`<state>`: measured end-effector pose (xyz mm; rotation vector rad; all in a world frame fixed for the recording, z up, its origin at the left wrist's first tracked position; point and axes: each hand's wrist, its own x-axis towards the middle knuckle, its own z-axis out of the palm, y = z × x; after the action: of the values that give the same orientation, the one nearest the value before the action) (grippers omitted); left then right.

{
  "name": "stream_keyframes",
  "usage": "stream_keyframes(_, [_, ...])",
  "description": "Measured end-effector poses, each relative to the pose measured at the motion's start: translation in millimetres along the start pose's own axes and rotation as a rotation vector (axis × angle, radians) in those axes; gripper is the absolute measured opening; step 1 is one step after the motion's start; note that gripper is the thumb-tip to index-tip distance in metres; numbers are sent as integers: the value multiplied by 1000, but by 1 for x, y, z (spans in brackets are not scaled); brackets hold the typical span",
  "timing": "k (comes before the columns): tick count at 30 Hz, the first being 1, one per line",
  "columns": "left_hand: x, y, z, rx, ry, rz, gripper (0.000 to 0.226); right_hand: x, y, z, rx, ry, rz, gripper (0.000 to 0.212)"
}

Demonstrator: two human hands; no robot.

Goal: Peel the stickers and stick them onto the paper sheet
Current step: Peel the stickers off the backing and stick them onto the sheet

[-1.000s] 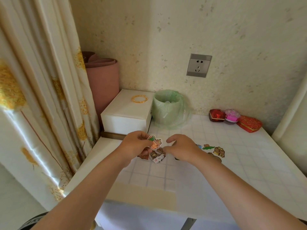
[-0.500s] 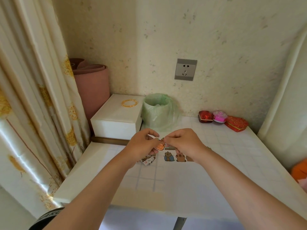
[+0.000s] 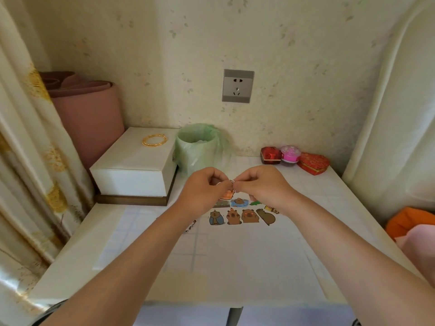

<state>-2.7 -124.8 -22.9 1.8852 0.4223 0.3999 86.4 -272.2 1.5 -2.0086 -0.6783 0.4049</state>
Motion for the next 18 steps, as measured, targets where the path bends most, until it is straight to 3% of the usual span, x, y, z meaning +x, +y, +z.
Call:
stream_keyframes(4, [5,1,13,-19,-22,23,8,0,7,-10,87,2,48,6])
stream_keyframes(9, [8,8,17,-109,-29,22,9,5,13,-24,423,-190,230,23])
stream_keyframes(18, [0,4,18,-64,-41,55,8,2,22,-18,398,-165,231,15])
